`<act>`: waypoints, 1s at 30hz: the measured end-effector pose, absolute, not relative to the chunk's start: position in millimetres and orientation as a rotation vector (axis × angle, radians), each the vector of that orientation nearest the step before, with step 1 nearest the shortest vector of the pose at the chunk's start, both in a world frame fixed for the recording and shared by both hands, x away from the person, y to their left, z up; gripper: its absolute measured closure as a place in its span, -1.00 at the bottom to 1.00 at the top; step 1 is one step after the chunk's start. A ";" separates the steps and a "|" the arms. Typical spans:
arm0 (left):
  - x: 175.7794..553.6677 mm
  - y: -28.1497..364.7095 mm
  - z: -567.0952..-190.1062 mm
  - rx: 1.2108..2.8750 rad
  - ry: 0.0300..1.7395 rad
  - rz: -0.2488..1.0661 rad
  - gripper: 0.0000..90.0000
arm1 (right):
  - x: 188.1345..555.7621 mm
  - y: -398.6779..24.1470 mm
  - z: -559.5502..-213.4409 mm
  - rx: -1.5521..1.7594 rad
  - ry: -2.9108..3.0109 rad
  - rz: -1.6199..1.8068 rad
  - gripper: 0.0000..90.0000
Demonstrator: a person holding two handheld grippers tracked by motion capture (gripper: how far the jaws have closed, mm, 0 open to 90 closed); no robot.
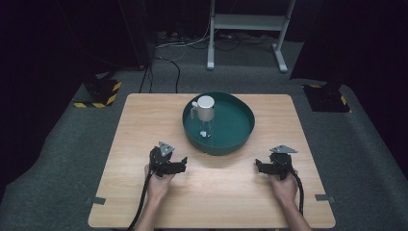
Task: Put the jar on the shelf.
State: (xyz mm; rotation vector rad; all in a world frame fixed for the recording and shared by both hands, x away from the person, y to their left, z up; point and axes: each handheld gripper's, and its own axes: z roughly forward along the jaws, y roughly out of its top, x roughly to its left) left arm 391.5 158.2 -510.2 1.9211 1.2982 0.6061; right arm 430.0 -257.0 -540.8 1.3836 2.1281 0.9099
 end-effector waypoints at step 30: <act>399.2 158.5 -525.5 1.934 1.342 0.626 -0.76 | 430.0 -257.0 -540.8 1.383 2.128 0.910 -0.71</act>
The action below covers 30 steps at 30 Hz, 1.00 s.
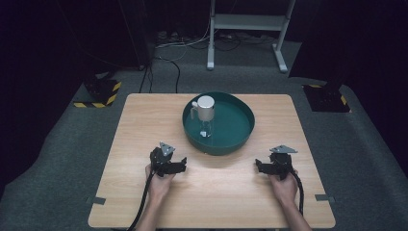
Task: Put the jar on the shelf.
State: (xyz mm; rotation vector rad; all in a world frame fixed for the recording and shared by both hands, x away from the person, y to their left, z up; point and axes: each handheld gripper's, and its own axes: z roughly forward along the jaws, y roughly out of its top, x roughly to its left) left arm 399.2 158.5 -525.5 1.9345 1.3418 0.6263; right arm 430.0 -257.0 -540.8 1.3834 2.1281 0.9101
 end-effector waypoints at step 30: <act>408.1 160.5 -544.0 1.974 1.402 0.585 -0.86 | 429.9 -257.0 -540.8 1.382 2.127 0.909 -0.70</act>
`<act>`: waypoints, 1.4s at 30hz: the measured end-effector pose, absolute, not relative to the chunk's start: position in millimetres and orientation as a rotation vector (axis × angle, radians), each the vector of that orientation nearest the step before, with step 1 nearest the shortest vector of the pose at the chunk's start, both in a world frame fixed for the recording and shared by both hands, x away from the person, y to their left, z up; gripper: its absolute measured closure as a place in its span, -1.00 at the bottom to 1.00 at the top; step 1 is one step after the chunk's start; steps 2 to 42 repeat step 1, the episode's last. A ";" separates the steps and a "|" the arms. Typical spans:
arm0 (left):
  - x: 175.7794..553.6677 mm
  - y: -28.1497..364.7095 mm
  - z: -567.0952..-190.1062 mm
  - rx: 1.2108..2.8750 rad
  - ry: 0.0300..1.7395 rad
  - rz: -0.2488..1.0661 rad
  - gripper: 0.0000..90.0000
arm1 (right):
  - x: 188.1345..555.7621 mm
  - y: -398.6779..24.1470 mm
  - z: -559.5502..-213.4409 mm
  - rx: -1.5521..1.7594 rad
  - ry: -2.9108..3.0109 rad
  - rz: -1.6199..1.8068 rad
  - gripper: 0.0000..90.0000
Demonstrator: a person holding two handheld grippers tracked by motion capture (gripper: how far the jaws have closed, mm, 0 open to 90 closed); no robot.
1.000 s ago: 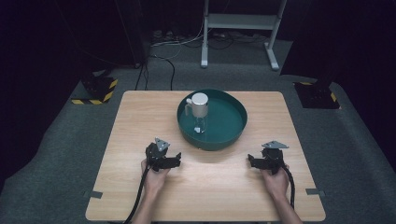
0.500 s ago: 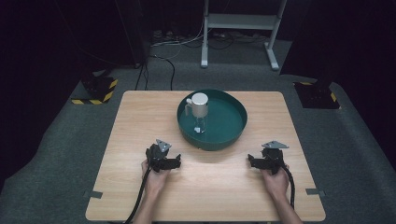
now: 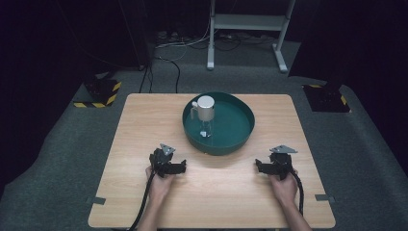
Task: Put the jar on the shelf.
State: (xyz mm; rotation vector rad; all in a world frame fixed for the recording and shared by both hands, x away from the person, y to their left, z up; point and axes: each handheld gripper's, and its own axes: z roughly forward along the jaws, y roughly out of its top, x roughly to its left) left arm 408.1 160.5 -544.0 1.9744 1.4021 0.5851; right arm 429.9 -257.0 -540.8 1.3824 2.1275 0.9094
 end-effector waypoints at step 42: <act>408.2 160.3 -544.1 1.979 1.400 0.581 -0.86 | 429.9 -257.0 -540.8 1.382 2.127 0.909 -0.70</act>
